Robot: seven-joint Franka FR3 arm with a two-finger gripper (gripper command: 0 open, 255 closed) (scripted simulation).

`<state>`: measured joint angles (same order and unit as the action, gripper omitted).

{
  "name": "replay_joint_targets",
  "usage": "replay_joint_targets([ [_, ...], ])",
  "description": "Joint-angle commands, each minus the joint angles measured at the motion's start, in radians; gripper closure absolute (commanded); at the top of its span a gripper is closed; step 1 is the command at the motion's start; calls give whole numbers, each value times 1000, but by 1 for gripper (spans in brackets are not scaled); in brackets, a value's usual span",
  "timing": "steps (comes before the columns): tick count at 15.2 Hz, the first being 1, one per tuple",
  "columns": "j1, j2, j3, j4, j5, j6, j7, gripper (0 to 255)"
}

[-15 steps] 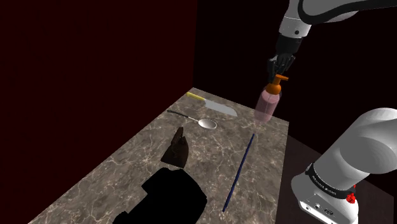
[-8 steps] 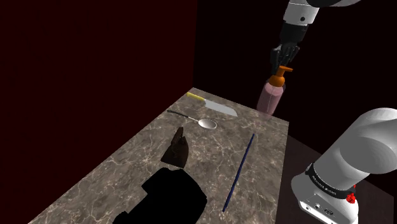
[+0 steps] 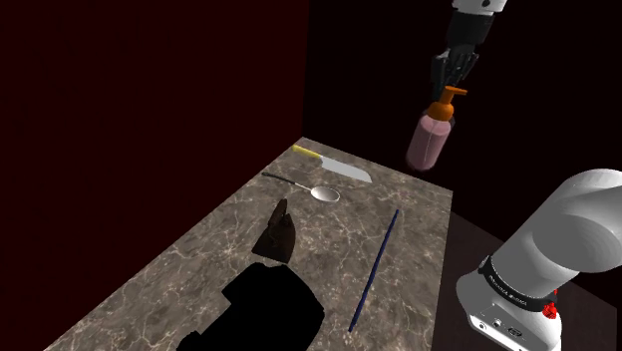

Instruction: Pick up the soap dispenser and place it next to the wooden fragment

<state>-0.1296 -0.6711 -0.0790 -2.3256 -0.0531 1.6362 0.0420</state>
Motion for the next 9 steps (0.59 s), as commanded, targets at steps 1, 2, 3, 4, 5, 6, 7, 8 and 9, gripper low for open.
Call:
replay_joint_targets([
  [1, 0, 4, 0, 31, 0, -27, -2, 255],
  [2, 0, 6, 0, 46, 1, -40, -2, 255],
  [3, 0, 9, 1, 62, 1, -53, -2, 255],
  [4, 1, 12, 1, 77, 2, -65, -3, 255],
  [5, 1, 15, 1, 93, 2, -78, -3, 255],
  [6, 1, 19, 2, 109, 2, -91, -3, 255],
  [7, 1, 23, 2, 126, 3, -103, -3, 255],
  [8, 2, 26, 3, 142, 3, -116, -4, 255],
  [9, 2, 30, 3, 159, 4, -128, -4, 255],
])
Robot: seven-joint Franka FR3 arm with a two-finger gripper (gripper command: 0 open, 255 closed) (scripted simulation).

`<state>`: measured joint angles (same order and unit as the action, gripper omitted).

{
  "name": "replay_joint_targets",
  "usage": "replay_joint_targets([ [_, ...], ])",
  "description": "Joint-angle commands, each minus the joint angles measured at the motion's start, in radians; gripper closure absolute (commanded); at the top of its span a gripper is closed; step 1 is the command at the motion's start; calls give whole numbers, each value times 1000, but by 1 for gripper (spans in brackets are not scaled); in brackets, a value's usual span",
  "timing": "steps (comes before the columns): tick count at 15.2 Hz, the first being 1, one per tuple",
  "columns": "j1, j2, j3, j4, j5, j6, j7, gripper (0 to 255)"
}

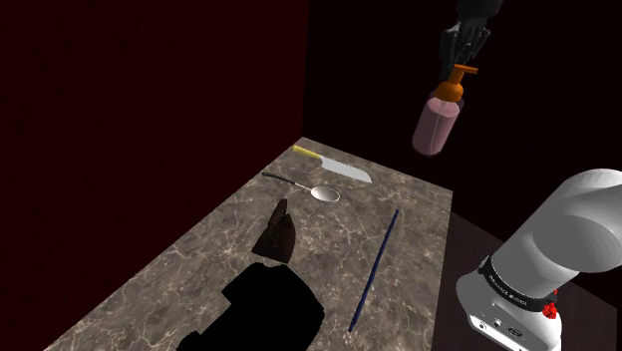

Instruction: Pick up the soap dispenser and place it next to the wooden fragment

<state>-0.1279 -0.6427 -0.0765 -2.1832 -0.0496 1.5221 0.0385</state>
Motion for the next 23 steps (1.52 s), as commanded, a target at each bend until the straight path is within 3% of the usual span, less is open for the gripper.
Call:
replay_joint_targets([
  [1, 0, 6, 1, 33, 1, -27, -1, 255],
  [9, 2, 45, 3, 168, 4, -124, -3, 255],
  [23, 89, 186, 270, 227, 138, -35, 332, 255],
])
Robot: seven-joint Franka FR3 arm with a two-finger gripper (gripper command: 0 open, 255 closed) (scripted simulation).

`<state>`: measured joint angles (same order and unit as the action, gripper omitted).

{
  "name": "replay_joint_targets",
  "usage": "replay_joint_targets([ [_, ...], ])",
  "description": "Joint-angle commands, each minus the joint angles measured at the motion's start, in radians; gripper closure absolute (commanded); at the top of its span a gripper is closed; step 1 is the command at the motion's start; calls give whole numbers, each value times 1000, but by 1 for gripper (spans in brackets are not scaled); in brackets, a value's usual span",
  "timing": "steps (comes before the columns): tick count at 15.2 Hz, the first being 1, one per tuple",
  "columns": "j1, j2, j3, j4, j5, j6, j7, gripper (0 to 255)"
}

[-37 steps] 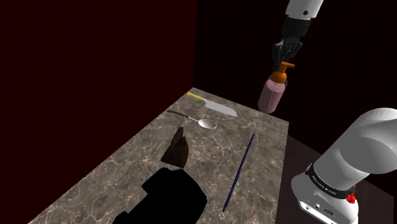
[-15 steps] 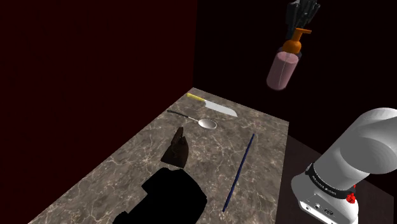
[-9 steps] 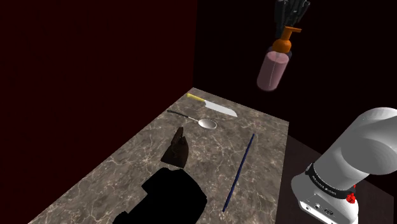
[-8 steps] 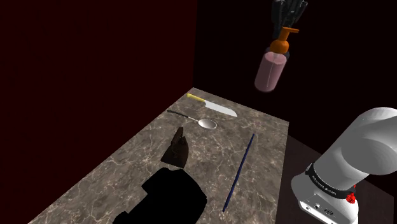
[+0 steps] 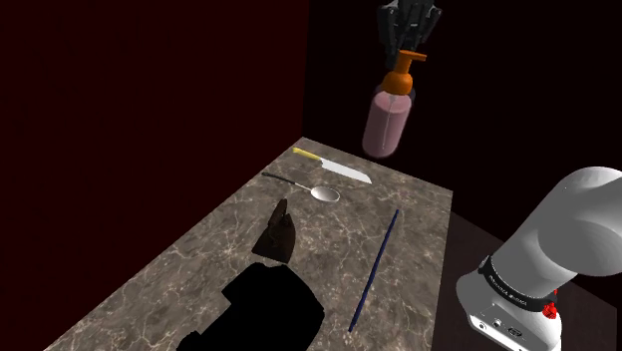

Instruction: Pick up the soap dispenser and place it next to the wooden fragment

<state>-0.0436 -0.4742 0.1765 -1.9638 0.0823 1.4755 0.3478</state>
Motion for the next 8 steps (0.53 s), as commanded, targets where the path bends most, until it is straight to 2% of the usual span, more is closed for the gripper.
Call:
replay_joint_targets([
  [1, 10, 35, 36, 20, 11, 18, 47, 255],
  [8, 48, 190, 167, 141, 19, 60, 218, 255],
])
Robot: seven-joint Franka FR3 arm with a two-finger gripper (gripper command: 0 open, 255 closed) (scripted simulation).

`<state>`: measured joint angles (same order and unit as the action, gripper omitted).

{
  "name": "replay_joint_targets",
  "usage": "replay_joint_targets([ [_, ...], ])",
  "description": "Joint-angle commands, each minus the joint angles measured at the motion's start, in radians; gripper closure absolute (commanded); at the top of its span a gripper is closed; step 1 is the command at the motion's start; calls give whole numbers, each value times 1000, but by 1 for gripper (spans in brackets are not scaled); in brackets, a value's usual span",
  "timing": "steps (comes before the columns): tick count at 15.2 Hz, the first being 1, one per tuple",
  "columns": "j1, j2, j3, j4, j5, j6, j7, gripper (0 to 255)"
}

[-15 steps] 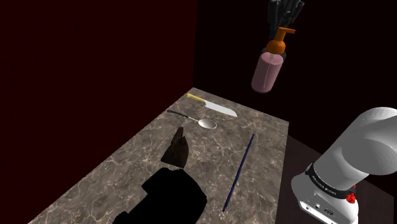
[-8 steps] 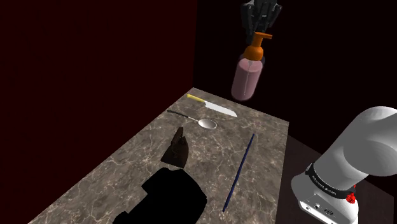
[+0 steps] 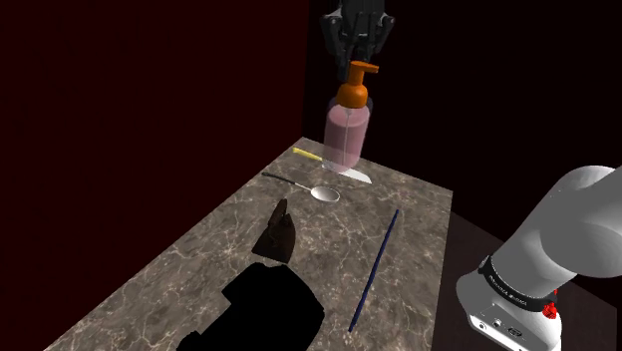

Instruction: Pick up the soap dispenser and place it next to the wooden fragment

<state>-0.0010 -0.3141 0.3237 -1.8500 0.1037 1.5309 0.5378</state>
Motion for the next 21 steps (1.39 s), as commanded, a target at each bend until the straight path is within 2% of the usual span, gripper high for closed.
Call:
replay_joint_targets([
  [1, 11, 57, 38, 50, -6, 9, 53, 255],
  [6, 47, 208, 127, 183, -48, 23, 186, 255],
  [11, 110, 394, 201, 361, -132, 11, 324, 255],
  [16, 226, 617, 241, 608, -251, -44, 450, 255],
  [19, 333, 777, 241, 820, -332, -112, 507, 255],
  [20, 385, 849, 234, 929, -366, -151, 521, 255],
  [21, 377, 836, 233, 895, -358, -129, 521, 255],
])
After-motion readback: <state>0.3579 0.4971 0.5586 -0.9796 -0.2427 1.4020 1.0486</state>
